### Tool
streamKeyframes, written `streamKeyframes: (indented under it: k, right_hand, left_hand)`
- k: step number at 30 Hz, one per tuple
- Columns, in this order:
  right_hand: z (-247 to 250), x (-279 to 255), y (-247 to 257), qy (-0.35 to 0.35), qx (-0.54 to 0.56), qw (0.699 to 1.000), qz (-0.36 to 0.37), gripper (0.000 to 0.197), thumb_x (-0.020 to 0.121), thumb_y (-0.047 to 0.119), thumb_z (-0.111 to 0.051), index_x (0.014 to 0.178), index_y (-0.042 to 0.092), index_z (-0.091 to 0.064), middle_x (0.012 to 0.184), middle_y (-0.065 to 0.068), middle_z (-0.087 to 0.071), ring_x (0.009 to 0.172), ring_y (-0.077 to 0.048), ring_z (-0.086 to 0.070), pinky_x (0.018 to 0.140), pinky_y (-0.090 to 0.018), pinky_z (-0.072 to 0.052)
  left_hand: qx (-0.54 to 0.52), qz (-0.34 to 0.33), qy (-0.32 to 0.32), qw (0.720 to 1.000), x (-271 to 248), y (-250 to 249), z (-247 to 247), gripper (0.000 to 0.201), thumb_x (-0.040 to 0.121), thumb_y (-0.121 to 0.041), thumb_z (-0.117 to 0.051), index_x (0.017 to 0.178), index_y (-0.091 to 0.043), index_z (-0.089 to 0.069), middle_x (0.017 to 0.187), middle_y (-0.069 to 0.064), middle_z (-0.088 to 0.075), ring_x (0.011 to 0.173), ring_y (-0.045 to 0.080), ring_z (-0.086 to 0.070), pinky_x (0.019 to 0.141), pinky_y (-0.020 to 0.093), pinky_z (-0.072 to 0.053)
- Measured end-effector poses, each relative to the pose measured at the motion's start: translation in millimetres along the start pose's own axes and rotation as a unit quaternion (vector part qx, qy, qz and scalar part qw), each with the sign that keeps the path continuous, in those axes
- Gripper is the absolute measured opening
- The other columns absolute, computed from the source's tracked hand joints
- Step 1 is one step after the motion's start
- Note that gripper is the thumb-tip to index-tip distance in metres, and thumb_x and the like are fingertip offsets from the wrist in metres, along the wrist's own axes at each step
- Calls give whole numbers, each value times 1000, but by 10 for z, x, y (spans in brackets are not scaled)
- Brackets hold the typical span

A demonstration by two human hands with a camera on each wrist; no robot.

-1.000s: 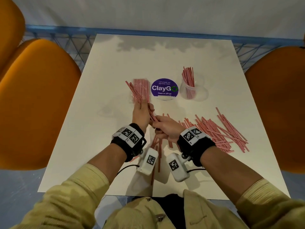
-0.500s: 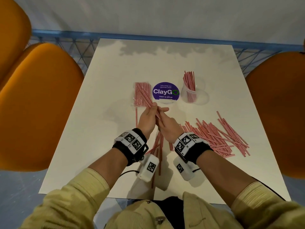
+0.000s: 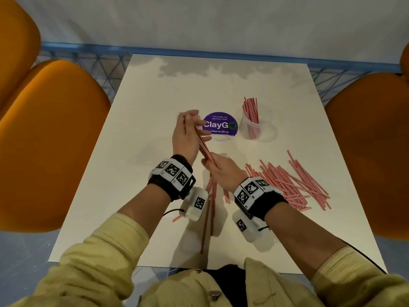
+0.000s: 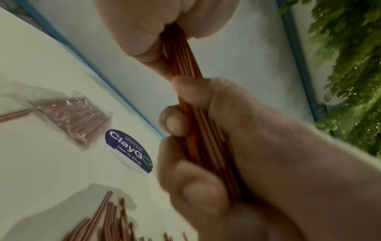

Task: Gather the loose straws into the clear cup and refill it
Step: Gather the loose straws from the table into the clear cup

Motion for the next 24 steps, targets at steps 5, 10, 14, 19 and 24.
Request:
streamKeyframes:
  k: [5, 10, 14, 19, 24]
  right_hand:
    - [16, -20, 34, -10, 21, 999, -24, 34, 97, 35, -36, 71, 14, -43, 69, -10, -55, 65, -24, -50, 65, -32, -39]
    - [68, -49, 28, -21, 59, 998, -31, 31, 95, 30, -39, 67, 18, -44, 56, -2, -49, 56, -19, -47, 61, -30, -36]
    - [231, -57, -55, -59, 168, 983, -43, 36, 96, 37, -37, 76, 15, -57, 52, -3, -53, 39, -10, -42, 45, -21, -34]
    - [454, -38, -226, -126, 350, 919, -128, 48, 96, 42, -32, 83, 7, -64, 53, -5, -55, 31, -9, -37, 32, -17, -28]
    - [691, 95, -334, -204, 288, 926, -138, 50, 95, 44, -37, 59, 13, -55, 48, -1, -46, 29, -6, -33, 36, -21, -27]
  left_hand:
    - [85, -5, 25, 996, -97, 111, -98, 17, 101, -27, -31, 94, -20, -45, 80, -5, -57, 61, 13, -58, 63, 24, -53]
    - [193, -68, -4, 979, -27, 93, -67, 6, 99, -21, -37, 96, -20, -42, 78, -6, -52, 63, 4, -47, 54, 3, -39]
    - [175, -89, -70, 978, 80, -6, -81, 12, 99, -17, -36, 102, -16, -47, 85, -5, -55, 69, 8, -51, 54, 2, -38]
    - [134, -70, -100, 983, 168, -1, -257, 14, 99, -24, -35, 104, -15, -45, 82, -1, -55, 64, 13, -53, 57, 19, -46]
    - [142, -59, -34, 988, 227, 115, -630, 6, 98, -23, -37, 98, -18, -37, 80, 0, -51, 68, 25, -56, 63, 42, -50]
Point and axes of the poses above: each hand's wrist, its own x-axis towards the middle knuckle, its own z-axis out of the back of the hand, y = z × x, the point moved 5 cm from there along x, towards the middle knuckle
